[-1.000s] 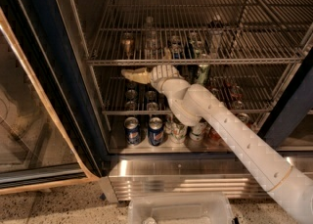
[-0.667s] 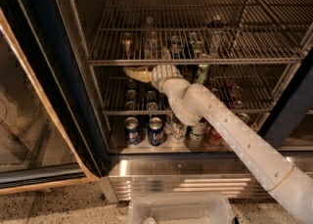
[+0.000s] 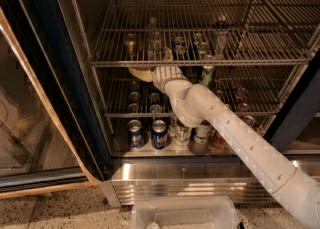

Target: Pick water bottle from middle shelf of fridge

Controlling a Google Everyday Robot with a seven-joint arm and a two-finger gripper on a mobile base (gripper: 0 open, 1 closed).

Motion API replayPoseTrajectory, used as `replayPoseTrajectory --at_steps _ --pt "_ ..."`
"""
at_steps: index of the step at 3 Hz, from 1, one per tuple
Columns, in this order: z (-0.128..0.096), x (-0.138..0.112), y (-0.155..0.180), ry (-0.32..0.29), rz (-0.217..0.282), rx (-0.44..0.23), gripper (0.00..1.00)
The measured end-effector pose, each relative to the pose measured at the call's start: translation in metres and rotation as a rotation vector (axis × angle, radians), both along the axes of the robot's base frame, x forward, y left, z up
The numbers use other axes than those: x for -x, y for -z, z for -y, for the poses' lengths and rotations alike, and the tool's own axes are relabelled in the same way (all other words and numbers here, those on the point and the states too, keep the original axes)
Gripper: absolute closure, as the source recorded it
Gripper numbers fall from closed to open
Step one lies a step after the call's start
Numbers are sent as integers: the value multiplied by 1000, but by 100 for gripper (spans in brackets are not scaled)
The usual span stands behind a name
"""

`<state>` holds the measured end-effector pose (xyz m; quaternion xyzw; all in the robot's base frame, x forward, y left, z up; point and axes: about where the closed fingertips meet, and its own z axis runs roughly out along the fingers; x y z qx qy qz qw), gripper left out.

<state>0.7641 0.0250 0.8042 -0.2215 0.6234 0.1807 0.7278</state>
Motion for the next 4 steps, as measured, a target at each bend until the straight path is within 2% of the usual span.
replayPoseTrajectory --at_steps 1,4 --pt "0 -3 -2 26 7 -11 18" --pt "13 -15 -1 153 -10 -12 15"
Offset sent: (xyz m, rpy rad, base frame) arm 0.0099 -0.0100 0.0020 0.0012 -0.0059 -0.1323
